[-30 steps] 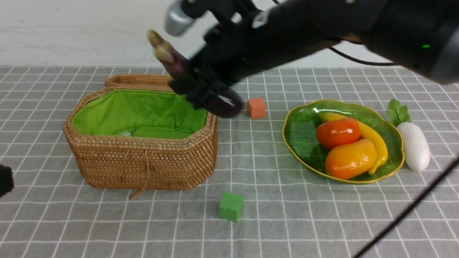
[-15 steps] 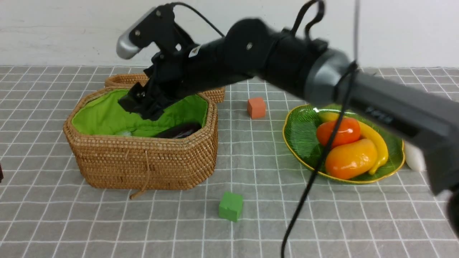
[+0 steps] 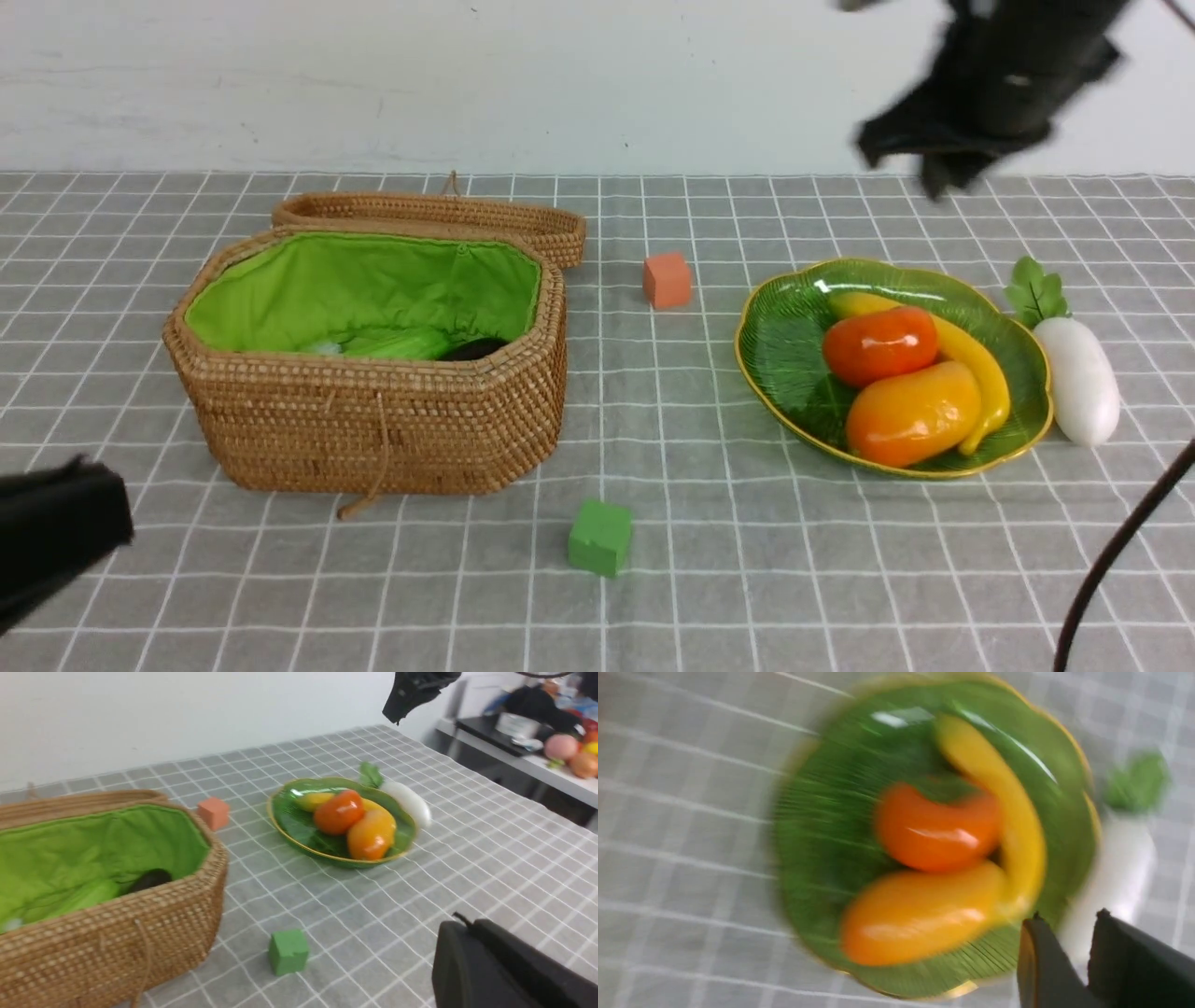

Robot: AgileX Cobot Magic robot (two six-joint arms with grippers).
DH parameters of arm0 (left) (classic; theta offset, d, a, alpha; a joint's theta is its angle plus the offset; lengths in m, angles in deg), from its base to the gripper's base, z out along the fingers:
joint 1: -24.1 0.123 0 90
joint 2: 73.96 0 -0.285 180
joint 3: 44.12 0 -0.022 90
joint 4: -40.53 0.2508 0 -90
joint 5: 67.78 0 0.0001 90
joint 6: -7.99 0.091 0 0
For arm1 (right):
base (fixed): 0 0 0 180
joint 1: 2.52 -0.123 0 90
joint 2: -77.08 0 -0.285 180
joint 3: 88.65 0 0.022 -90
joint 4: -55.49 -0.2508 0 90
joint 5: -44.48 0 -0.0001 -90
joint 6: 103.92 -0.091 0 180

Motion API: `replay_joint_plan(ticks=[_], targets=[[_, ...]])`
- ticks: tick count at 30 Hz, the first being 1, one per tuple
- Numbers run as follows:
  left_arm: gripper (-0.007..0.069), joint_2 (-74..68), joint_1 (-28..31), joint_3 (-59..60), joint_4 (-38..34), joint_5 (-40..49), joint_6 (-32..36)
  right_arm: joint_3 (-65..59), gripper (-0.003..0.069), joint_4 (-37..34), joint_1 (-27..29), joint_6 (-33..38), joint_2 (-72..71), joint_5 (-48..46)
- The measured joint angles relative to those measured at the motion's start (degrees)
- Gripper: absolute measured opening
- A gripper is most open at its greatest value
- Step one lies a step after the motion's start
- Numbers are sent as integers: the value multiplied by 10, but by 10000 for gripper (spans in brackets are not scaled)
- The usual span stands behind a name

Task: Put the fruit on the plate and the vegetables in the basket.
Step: Take a daikon with your right arm and place it on the basket on the left.

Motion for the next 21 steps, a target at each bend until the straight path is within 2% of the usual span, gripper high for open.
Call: replay_joint_plan(ticks=[3,4,5,6,7,8,9,10,11,13,19,21], targets=[[-13,0,0,0,-15,5,17,-31,228,-14,66,-28,3,2],[-13,0,0,0,-20,10,22,-52,287,-35,115,-40,14,21],[-13,0,0,0,-21,13,23,-59,328,-48,135,-43,21,36],[-13,0,0,0,-21,13,23,-60,328,-52,139,-42,22,40],[-13,0,0,0,-22,15,24,-65,370,-65,156,-44,31,55],[-13,0,0,0,-23,17,25,-71,442,-102,186,-44,53,79],[-13,0,0,0,-23,17,25,-71,449,-105,191,-44,58,83],[-13,0,0,0,-23,18,26,-73,503,-125,207,-38,75,93],[-13,0,0,0,-23,18,26,-73,510,-130,209,-34,78,94],[-13,0,0,0,-23,20,26,-75,570,-147,232,-9,107,100],[-13,0,0,0,-24,22,26,-75,594,-171,265,43,149,116],[-13,0,0,0,-24,25,26,-75,594,-201,273,57,161,127]])
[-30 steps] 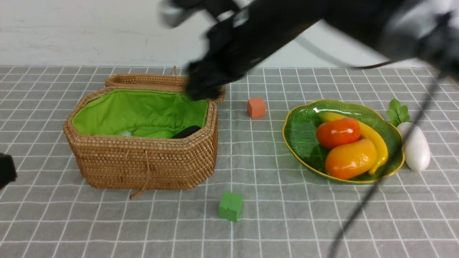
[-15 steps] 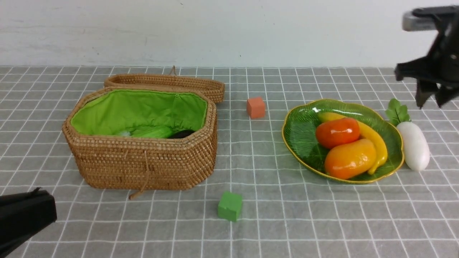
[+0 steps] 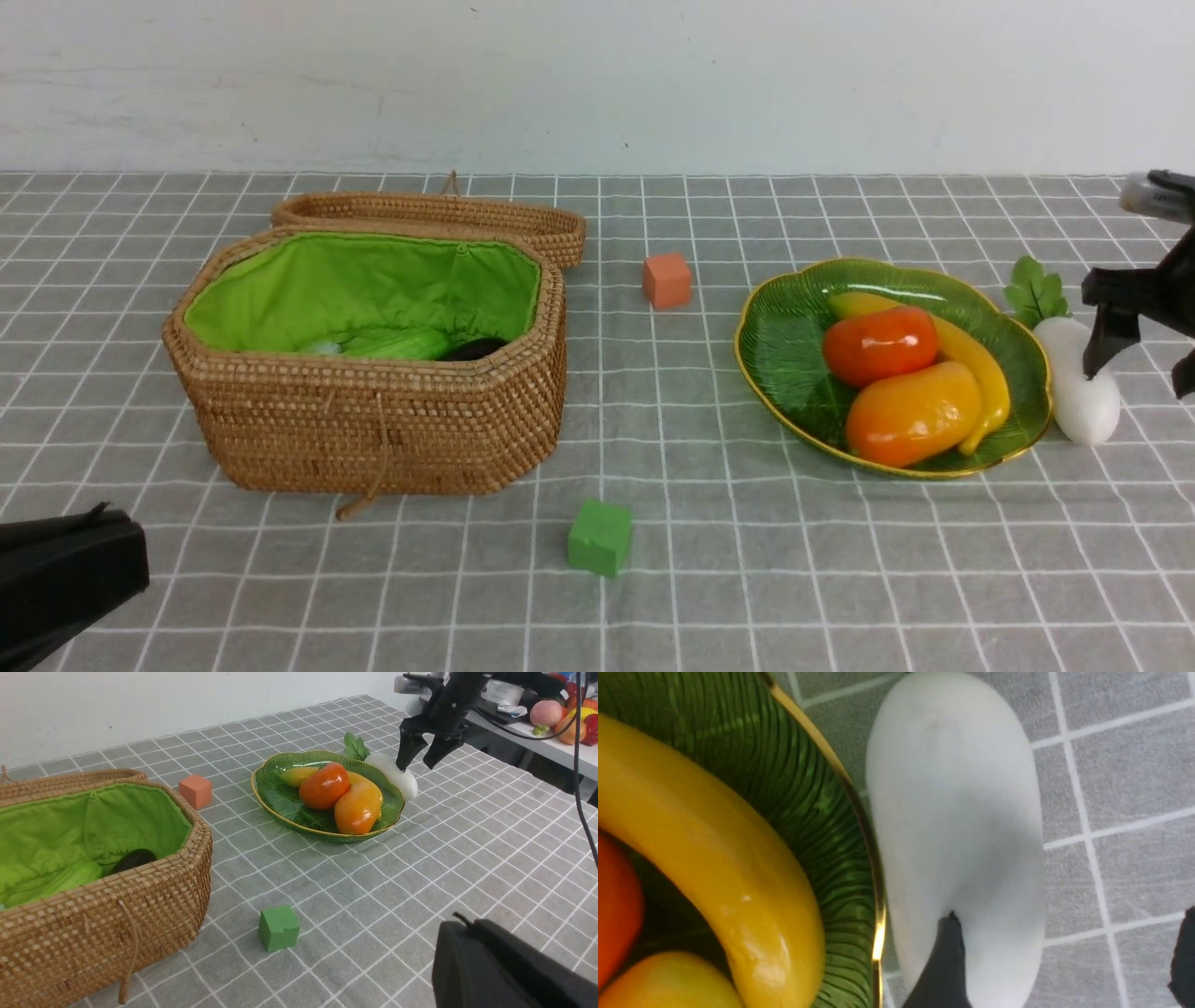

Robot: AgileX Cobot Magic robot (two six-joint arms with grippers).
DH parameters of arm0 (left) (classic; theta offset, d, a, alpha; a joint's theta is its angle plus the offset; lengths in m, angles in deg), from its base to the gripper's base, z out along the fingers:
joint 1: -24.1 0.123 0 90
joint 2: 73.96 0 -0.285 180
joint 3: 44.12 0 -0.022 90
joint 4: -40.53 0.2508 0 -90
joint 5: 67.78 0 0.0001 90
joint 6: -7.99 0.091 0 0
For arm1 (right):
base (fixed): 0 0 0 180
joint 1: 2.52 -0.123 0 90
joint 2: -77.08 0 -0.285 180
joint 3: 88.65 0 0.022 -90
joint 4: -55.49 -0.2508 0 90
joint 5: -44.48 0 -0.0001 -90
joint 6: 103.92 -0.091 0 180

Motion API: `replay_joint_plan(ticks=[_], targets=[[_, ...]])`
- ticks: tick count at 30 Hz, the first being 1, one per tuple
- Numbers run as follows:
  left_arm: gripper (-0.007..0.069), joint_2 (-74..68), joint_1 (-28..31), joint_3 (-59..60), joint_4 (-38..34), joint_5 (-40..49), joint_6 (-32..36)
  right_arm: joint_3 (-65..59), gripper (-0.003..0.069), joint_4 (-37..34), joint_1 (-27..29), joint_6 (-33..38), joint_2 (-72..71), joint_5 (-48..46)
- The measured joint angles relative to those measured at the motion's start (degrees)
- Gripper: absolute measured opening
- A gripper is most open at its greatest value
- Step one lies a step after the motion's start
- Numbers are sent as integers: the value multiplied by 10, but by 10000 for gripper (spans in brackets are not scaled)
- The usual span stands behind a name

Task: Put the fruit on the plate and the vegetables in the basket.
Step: Take a daikon with your right arm and place it on the basket on the left.

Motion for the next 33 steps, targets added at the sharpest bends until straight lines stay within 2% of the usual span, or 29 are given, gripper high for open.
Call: replay_joint_plan(ticks=[7,18,23,28,33], targets=[[-13,0,0,0,-1,2,0,1,593,-47,7,34,21,17],[-13,0,0,0,-1,3,-1,1,593,-21,8,39,38,35],[-13,0,0,0,-1,3,-3,1,591,-26,8,73,57,50],[-13,0,0,0,4,5,-3,2,523,-27,8,99,62,51],[-13,0,0,0,21,1,-7,3,522,-28,8,96,58,39]])
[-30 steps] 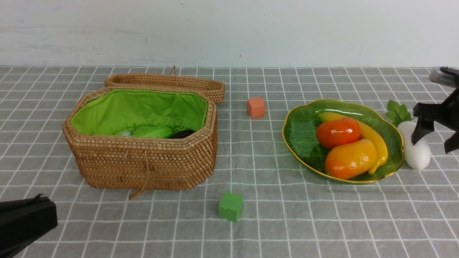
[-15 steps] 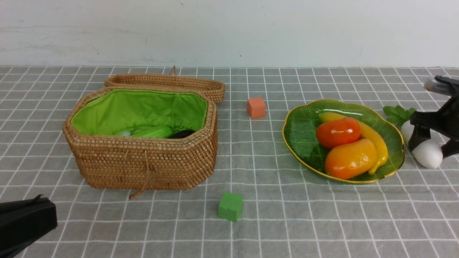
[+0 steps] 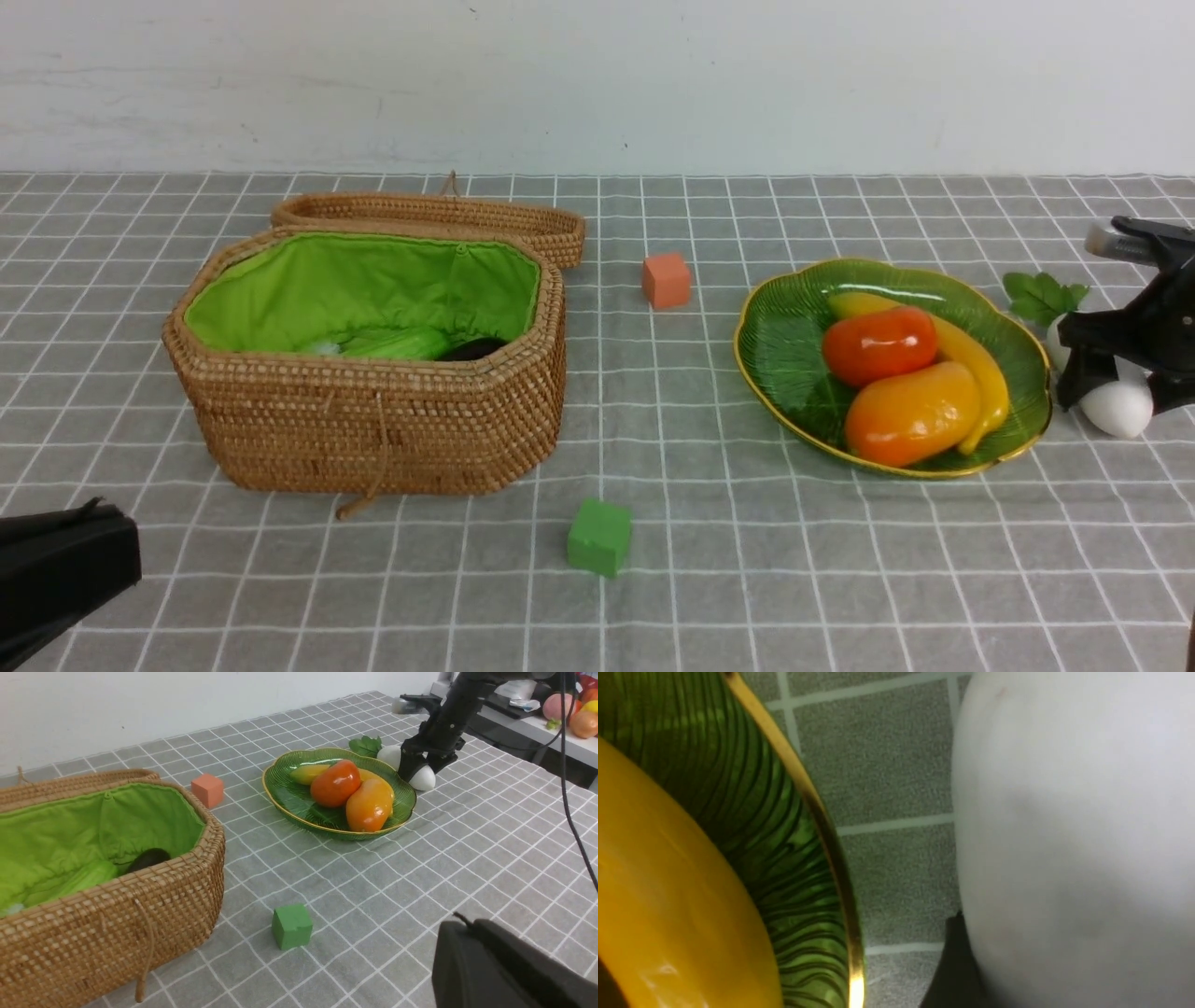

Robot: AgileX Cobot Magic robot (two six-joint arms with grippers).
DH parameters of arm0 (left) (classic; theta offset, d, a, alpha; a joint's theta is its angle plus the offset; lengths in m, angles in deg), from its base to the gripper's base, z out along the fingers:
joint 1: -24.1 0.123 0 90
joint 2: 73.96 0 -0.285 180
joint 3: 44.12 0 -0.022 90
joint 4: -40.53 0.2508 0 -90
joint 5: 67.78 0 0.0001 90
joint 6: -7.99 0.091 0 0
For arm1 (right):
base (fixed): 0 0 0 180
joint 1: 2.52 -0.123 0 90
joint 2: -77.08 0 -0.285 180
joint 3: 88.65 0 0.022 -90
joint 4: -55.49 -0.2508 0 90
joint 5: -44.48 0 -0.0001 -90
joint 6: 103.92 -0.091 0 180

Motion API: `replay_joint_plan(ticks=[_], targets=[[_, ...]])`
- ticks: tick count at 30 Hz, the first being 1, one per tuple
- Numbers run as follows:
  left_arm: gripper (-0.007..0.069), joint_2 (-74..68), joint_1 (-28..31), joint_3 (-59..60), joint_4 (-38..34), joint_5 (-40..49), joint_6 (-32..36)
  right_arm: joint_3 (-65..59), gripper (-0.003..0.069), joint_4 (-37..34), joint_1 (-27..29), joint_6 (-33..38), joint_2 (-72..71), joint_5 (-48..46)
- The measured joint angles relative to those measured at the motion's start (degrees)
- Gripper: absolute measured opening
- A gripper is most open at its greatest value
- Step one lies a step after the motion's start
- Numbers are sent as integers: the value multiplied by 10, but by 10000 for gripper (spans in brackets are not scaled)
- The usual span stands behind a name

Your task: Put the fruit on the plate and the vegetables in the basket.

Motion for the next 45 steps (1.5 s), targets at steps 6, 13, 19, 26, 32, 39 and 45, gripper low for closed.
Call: replay_joint_plan(ticks=[6,13,19,26,32,39,45], targets=[[-13,0,0,0,10,-18,-1,-4,522,-3,-2,-25,-65,-79],[-13,0,0,-13,162,44,-131,8,522,-162,-127,99,-251,-113],[-13,0,0,-25,328,106,-320,45,522,-308,-337,270,-271,-27],[-13,0,0,-25,358,119,-372,50,522,-314,-510,388,-167,199],[-13,0,0,-25,349,120,-367,47,654,-294,-531,394,-79,310],[-13,0,0,-25,347,118,-361,45,629,-250,-514,335,-116,233],[-13,0,0,-25,346,73,-360,45,406,-149,-470,145,-260,1]])
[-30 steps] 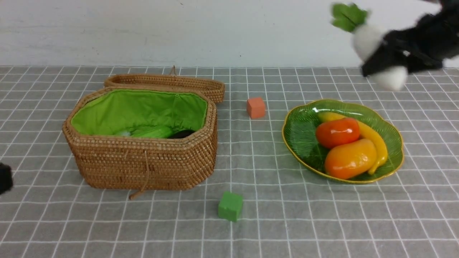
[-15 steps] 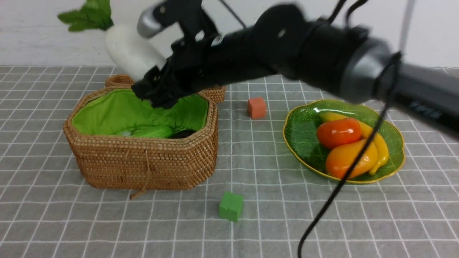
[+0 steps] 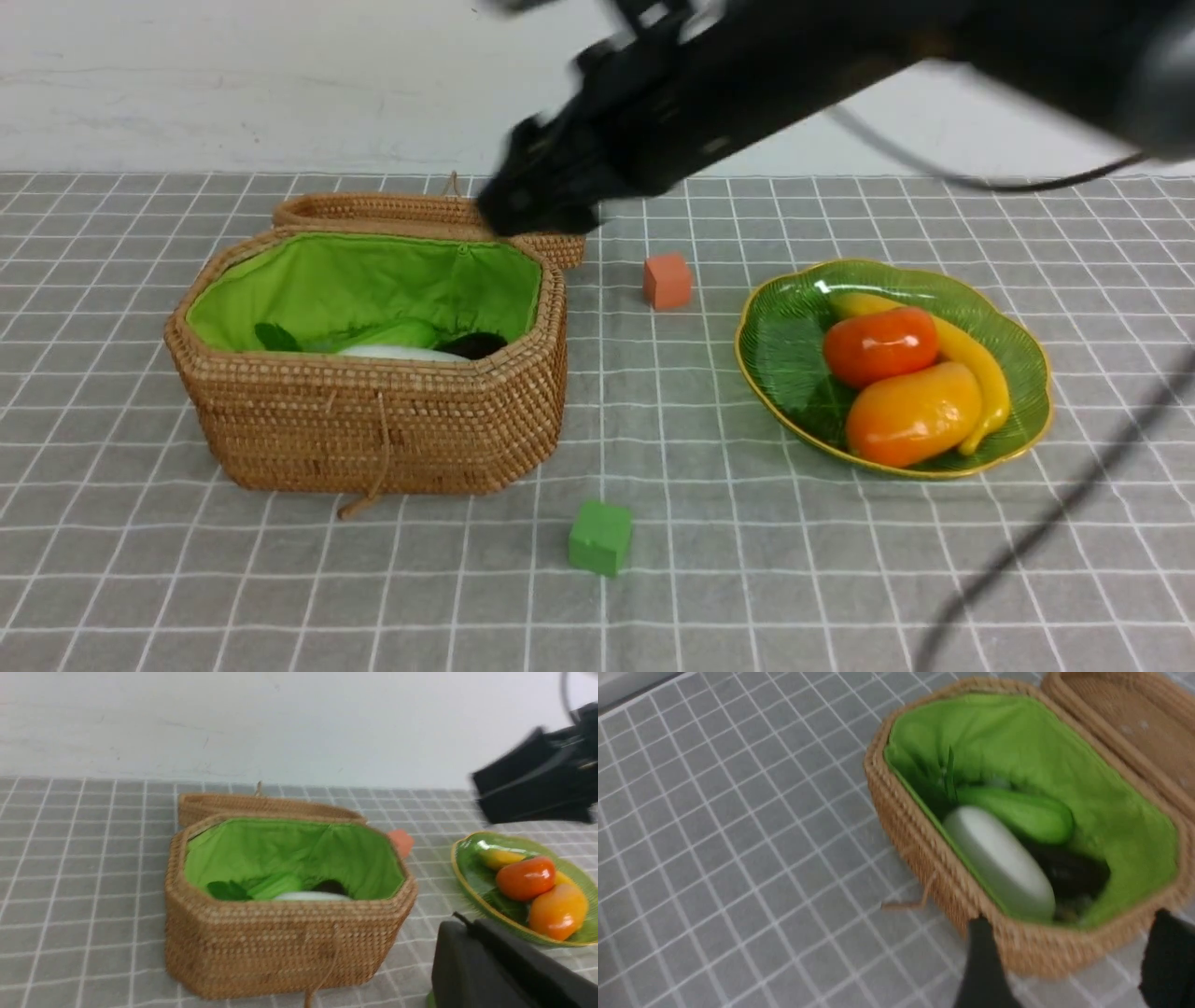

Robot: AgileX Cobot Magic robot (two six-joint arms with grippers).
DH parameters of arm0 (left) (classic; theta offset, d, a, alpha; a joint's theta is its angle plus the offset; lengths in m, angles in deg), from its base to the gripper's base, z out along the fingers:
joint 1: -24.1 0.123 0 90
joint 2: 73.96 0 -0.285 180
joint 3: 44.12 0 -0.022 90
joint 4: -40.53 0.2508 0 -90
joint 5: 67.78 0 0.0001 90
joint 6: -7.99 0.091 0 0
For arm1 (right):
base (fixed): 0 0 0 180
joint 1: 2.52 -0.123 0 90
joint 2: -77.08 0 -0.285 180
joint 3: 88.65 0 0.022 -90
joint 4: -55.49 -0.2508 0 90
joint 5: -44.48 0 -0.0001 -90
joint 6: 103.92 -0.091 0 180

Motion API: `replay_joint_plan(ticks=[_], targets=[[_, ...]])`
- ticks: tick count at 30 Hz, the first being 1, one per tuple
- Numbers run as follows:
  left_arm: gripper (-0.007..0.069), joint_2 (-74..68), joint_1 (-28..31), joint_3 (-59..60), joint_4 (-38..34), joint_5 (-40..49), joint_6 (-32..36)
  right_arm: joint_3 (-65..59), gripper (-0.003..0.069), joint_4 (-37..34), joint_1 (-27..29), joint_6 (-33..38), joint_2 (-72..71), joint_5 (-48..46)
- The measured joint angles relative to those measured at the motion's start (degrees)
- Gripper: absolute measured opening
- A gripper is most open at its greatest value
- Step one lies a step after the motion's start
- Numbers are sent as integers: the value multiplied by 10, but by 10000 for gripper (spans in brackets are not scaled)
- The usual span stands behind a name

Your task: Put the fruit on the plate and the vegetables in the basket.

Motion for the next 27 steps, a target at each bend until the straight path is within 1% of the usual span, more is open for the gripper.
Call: replay_joint_plan(ticks=[1,2,3,4,6,7,8,9,11,12,13,15,16,17,21,24,27], targets=[[-13,1,0,0,-4,-20,2,2,311,38,11,-47,-39,-71],[-13,2,0,0,-7,-25,4,3,286,47,13,-56,-47,-88],[-13,9,0,5,-20,-43,12,4,212,75,16,-81,-70,-131],[-13,17,0,13,-31,-53,18,2,141,100,18,-100,-87,-152],[-13,50,0,46,-63,-82,35,-15,46,133,18,-127,-123,-166],[-13,59,0,50,-70,-88,40,-21,30,140,18,-132,-131,-167],[-13,102,0,92,-101,-111,53,-60,-9,162,18,-159,-167,-170],[-13,107,0,97,-104,-114,55,-65,-11,164,18,-162,-178,-170],[-13,162,0,159,-125,-148,67,-142,-13,184,18,-205,-246,-172],[-13,185,0,191,-123,-167,70,-179,-10,190,18,-223,-276,-174],[-13,192,0,195,-122,-173,70,-194,-9,191,18,-231,-282,-174],[-13,226,0,238,-102,-205,73,-310,-3,197,18,-283,-370,-176],[-13,234,0,249,-94,-214,73,-346,-1,198,18,-302,-396,-177],[-13,236,0,250,-91,-215,73,-353,-1,198,18,-306,-406,-177],[-13,237,0,265,-78,-211,73,-469,1,200,18,-357,-486,-159],[-13,238,0,266,-77,-198,73,-536,3,200,18,-371,-544,-132],[-13,240,0,266,-77,-189,73,-568,5,200,18,-375,-572,-128]])
